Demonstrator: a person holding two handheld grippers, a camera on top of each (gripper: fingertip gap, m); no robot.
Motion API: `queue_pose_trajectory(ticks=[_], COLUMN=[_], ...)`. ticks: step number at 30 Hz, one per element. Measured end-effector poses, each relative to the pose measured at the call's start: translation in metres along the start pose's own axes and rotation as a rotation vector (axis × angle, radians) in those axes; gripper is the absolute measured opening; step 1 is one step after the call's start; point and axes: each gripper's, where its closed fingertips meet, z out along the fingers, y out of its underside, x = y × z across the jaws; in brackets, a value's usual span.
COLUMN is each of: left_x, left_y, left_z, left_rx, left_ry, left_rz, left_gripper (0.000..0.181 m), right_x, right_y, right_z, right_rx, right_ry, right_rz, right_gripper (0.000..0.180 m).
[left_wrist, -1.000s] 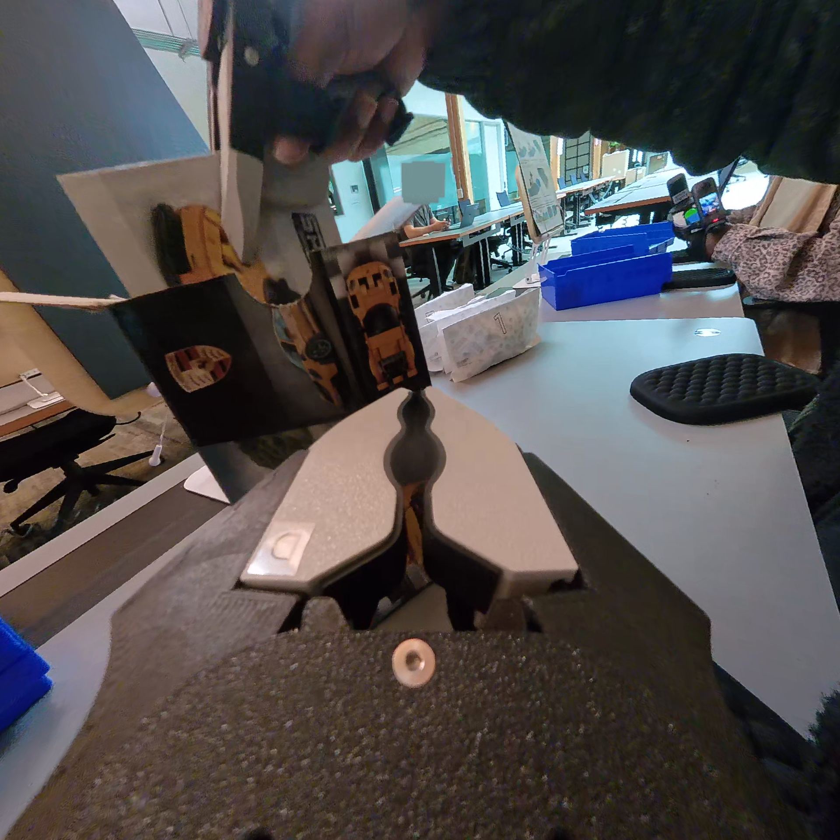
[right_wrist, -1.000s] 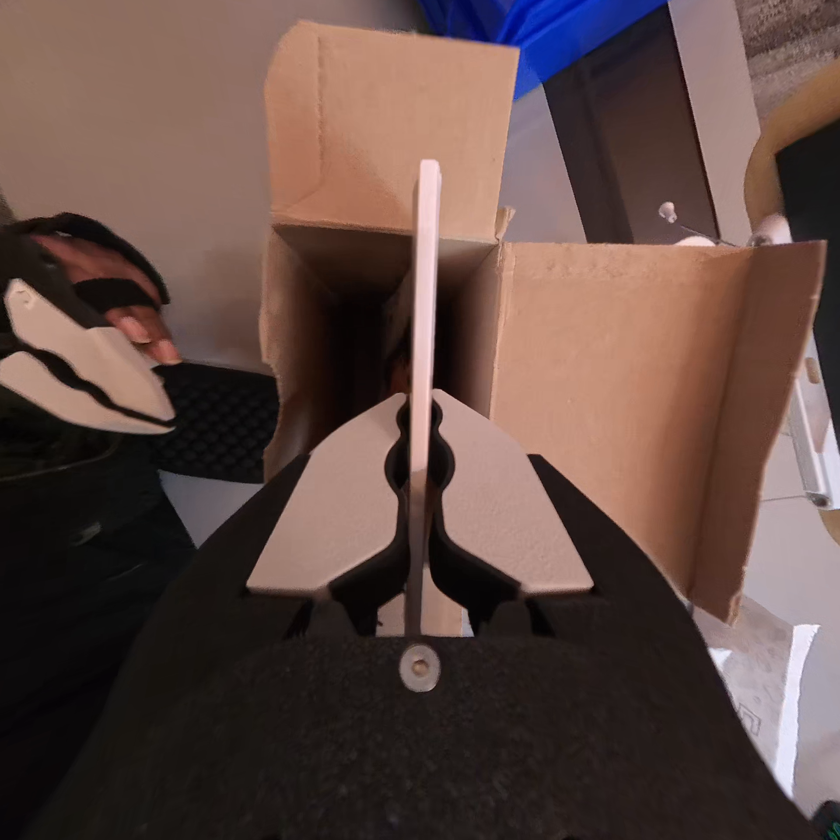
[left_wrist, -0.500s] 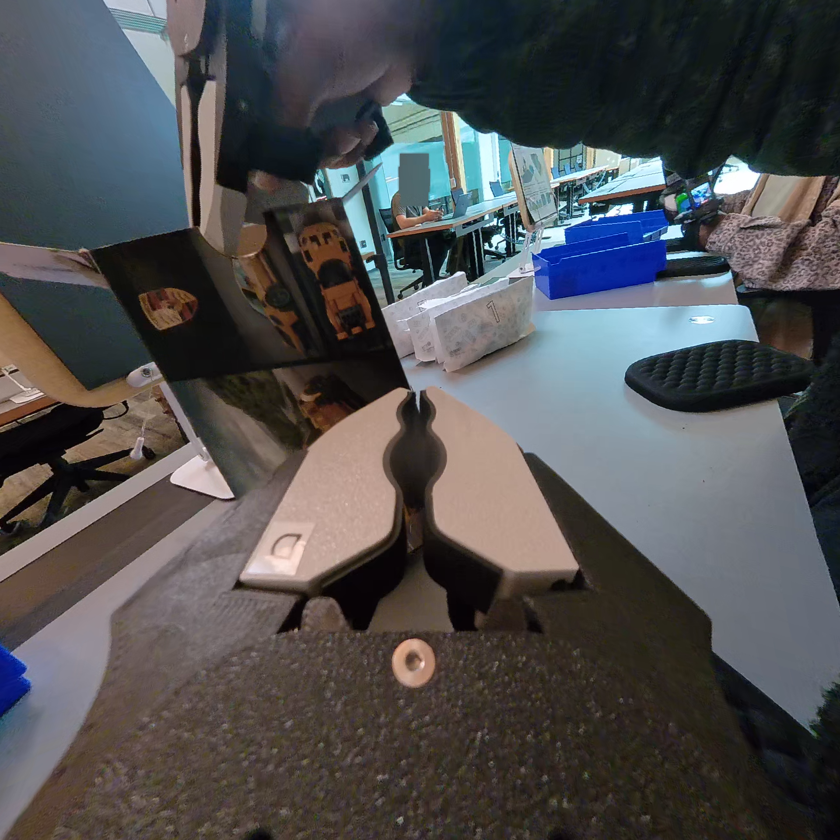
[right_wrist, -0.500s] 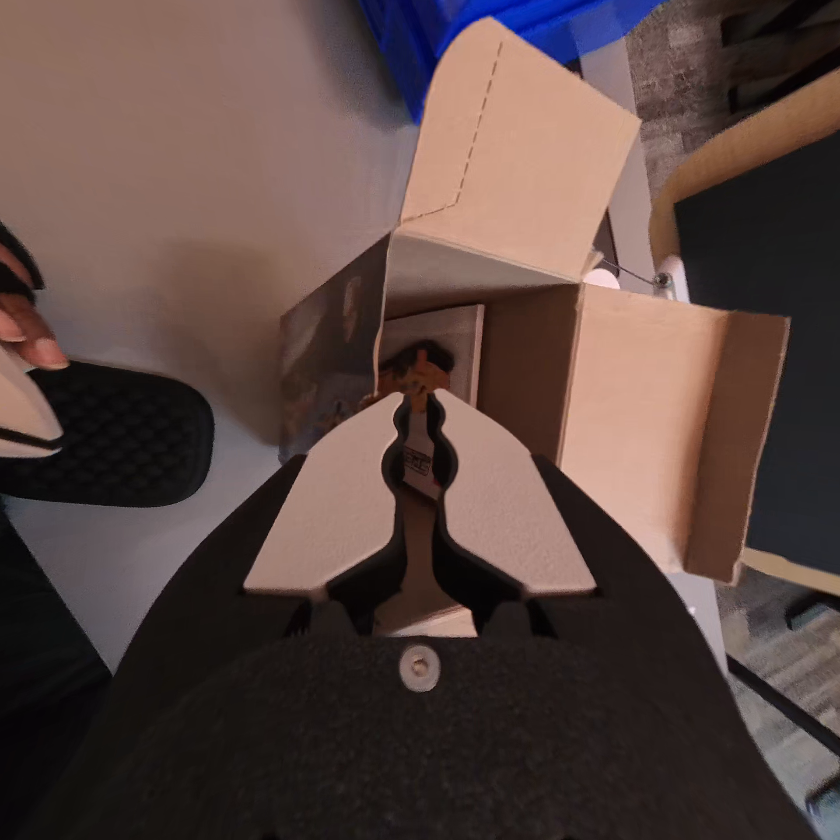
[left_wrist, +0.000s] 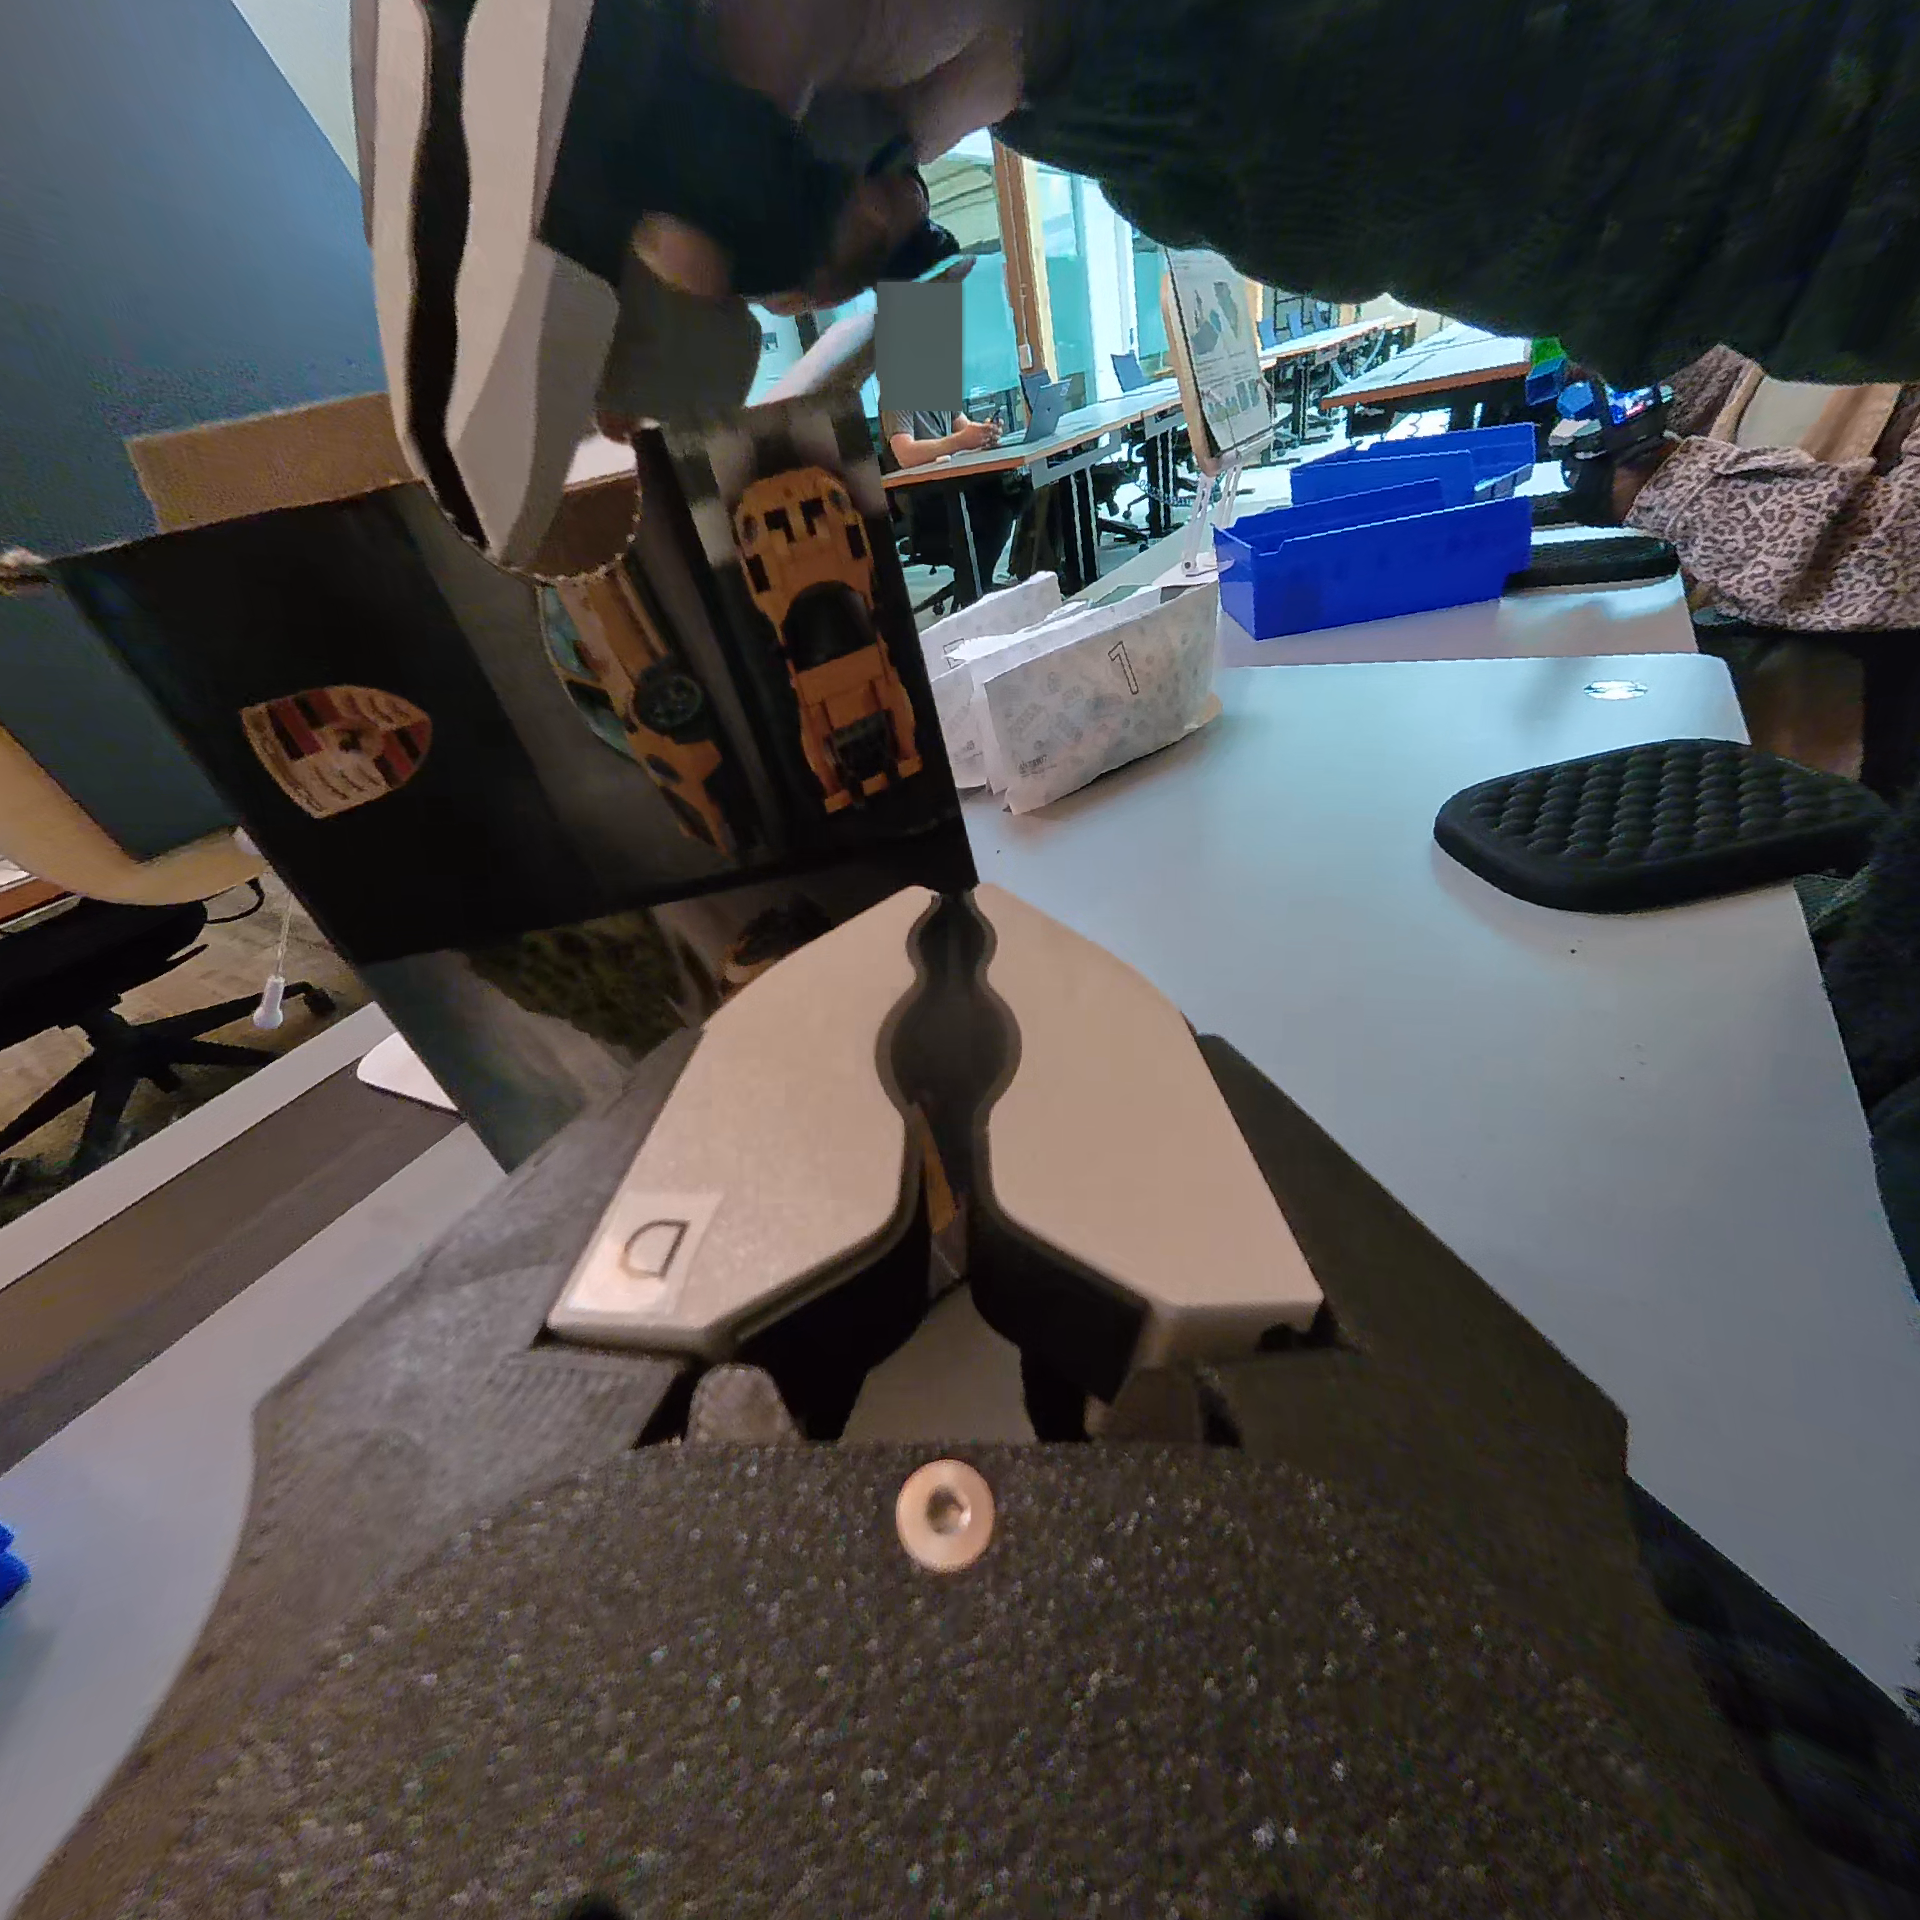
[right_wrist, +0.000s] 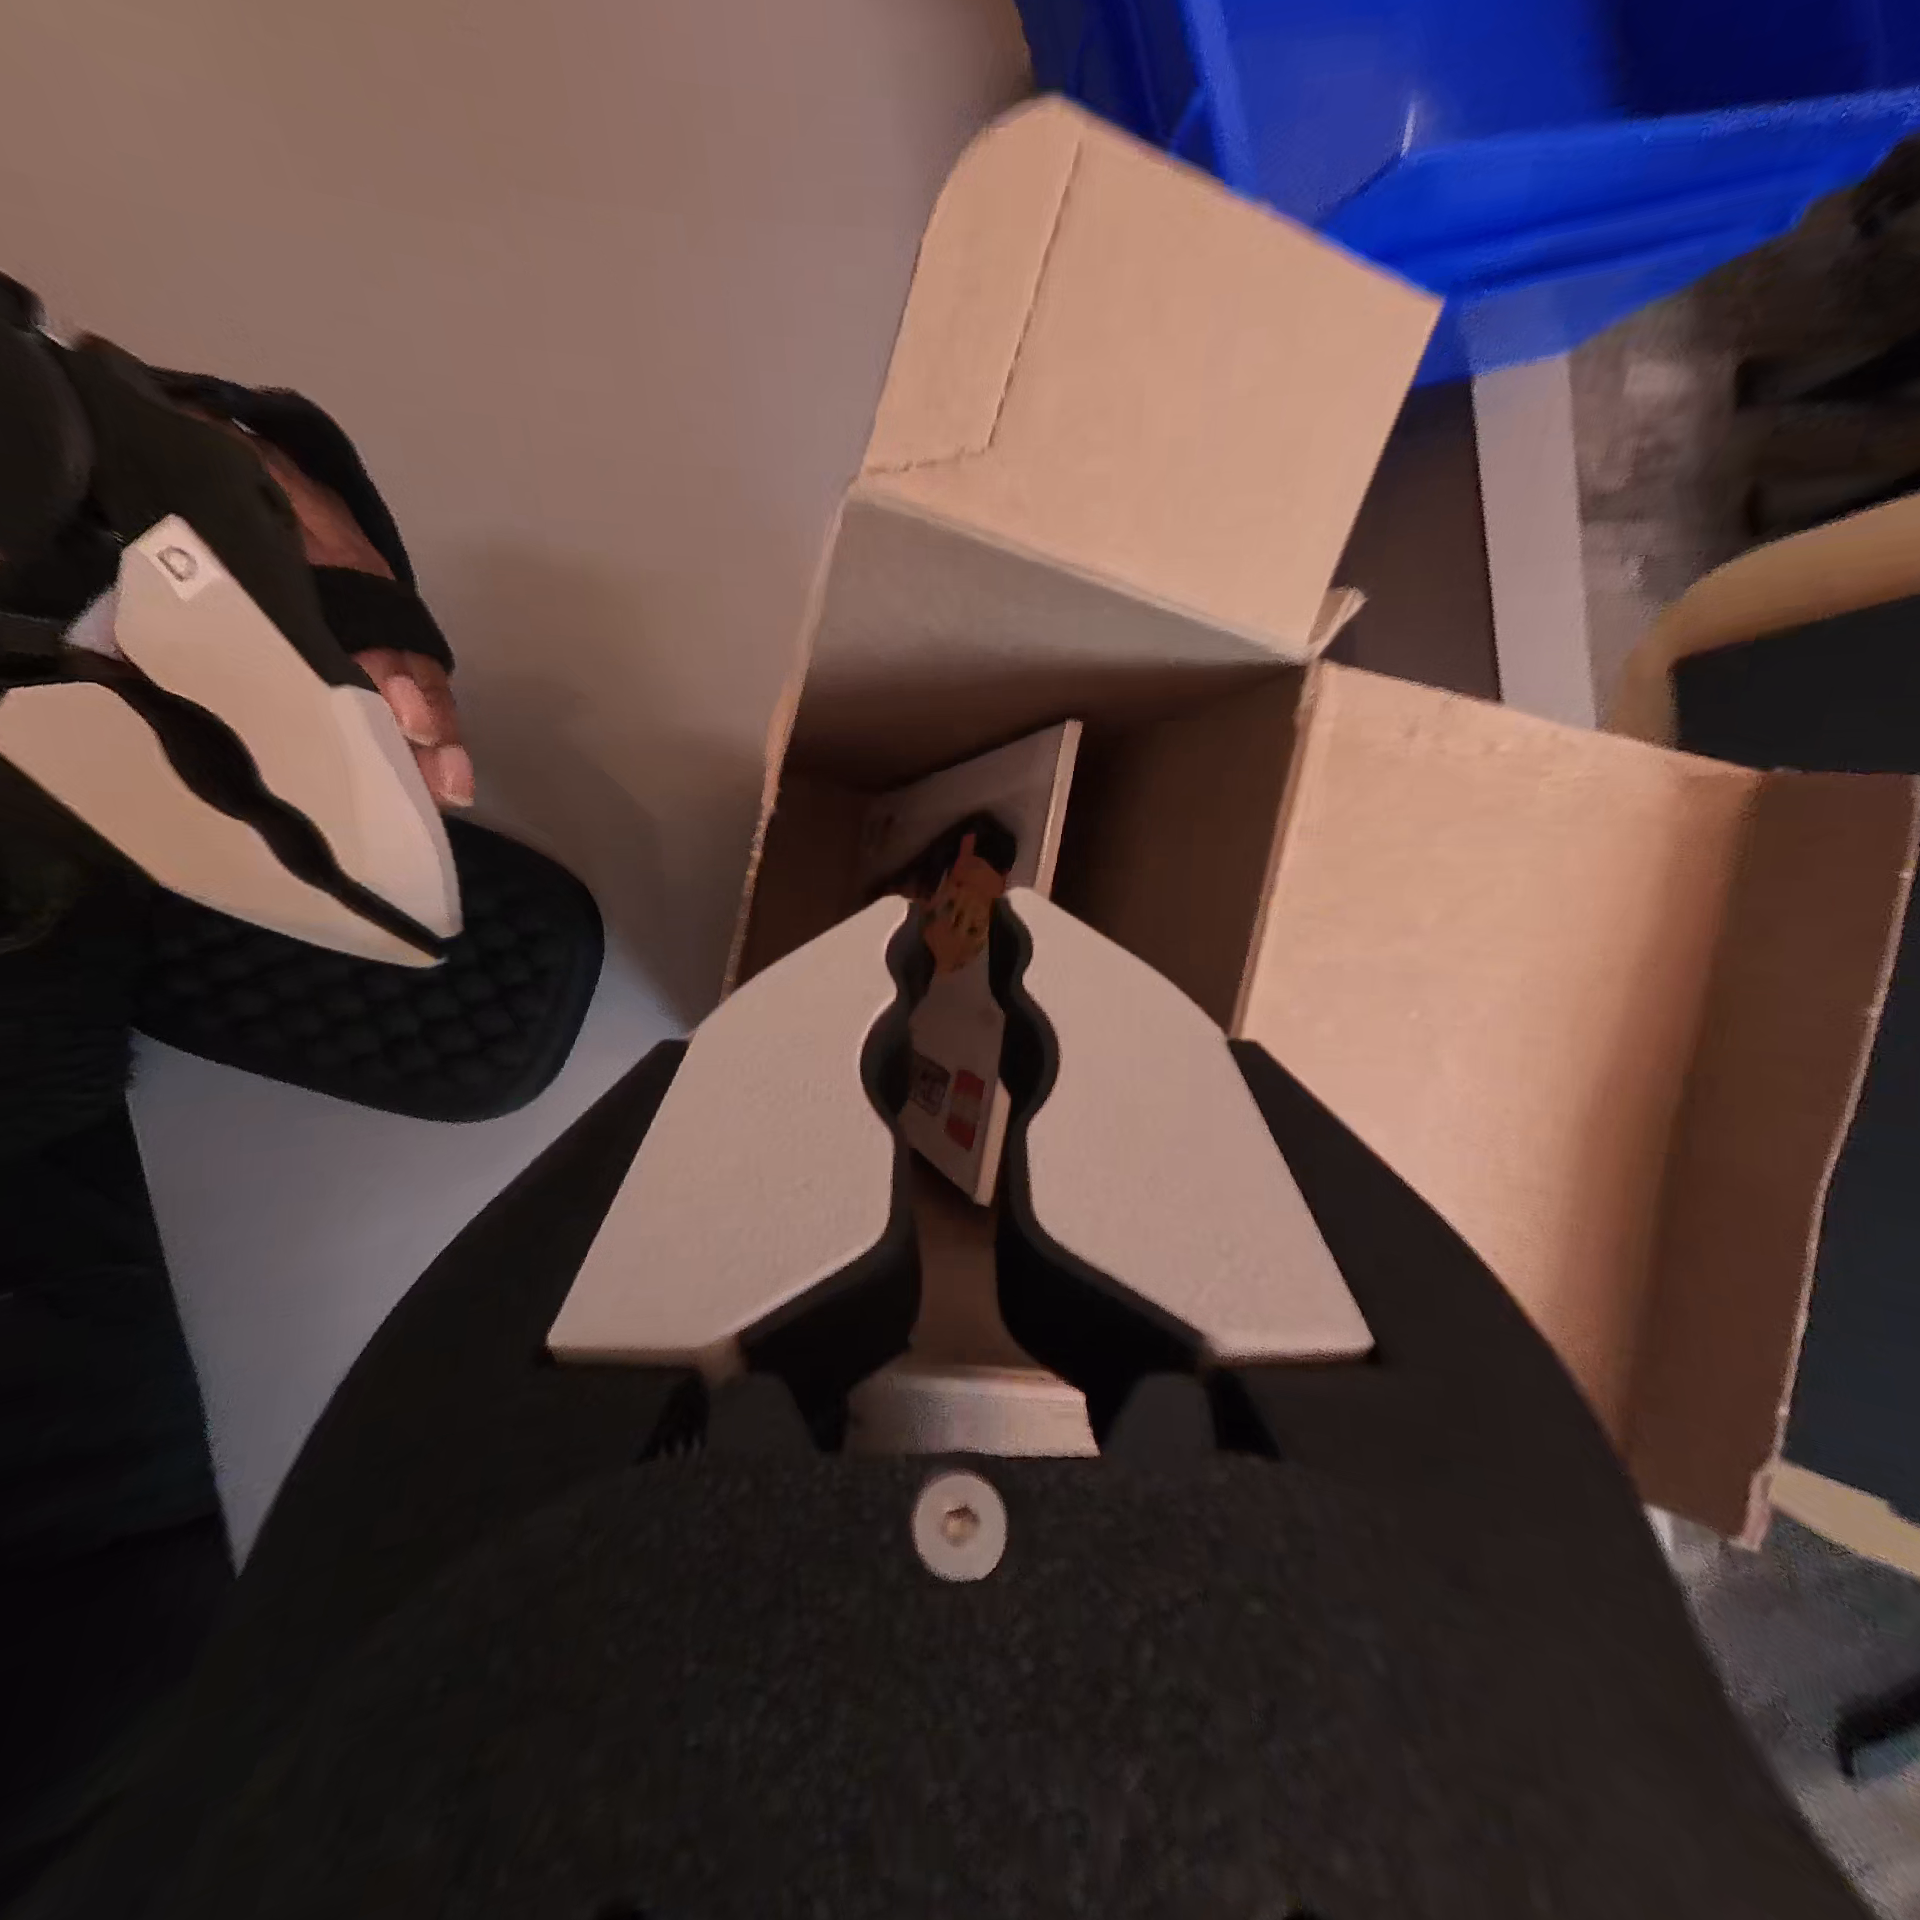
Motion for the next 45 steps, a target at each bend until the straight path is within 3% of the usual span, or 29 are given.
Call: queue_pose_trajectory(ticks=[1,6,10,13,17,18,21,25,27,30,33,39,42,45], left_x=[0.000,-0.003,-0.008,-0.011,-0.014,-0.015,-0.021,-0.018,-0.012,-0.002,0.011,0.032,0.040,0.047], left_y=[0.000,0.002,0.007,0.012,0.010,0.009,0.008,0.013,0.017,0.021,0.020,0.019,0.024,0.029], left_z=[0.000,-0.001,-0.001,-0.001,0.001,0.002,0.007,0.019,0.026,0.036,0.043,0.050,0.052,0.053], left_rx=[0.000,-0.002,-0.013,-0.003,0.033,0.042,0.058,0.072,0.064,0.047,0.035,0.004,-0.015,-0.036], left_ry=[-0.001,-0.010,-0.023,-0.026,-0.033,-0.050,-0.098,-0.088,-0.064,-0.020,0.020,0.069,0.104,0.140], left_rz=[0.001,-0.010,-0.024,-0.038,-0.047,-0.040,-0.034,-0.069,-0.083,-0.078,-0.053,0.025,0.033,0.034], left_gripper=[0.000,0.000,0.000,0.000,0.000,0.000,0.000,0.000,0.000,0.000,0.000,0.000,0.000,0.000], right_x=[0.000,-0.010,-0.023,-0.019,0.012,0.020,0.040,0.059,0.066,0.077,0.087,0.104,0.102,0.094], right_y=[-0.006,-0.033,-0.020,0.016,0.105,0.133,0.219,0.328,0.376,0.427,0.451,0.477,0.485,0.471], right_z=[-0.007,-0.067,-0.123,-0.159,-0.181,-0.181,-0.184,-0.190,-0.178,-0.149,-0.119,-0.065,-0.045,-0.045], right_rx=[0.052,0.388,0.642,0.784,0.835,0.817,0.769,0.568,0.377,0.111,-0.065,-0.342,-0.417,-0.385], right_ry=[0.001,0.063,0.172,0.290,0.462,0.496,0.644,0.867,0.861,0.759,0.622,0.409,0.312,0.296], right_rz=[-0.019,-0.157,-0.235,-0.205,-0.008,0.048,0.185,0.268,0.265,0.247,0.215,0.141,0.122,0.086], right_gripper=[0.010,0.009,0.019,0.028,0.041,0.039,0.000,0.000,0.001,0.022,0.035,0.044,0.024,0.008])
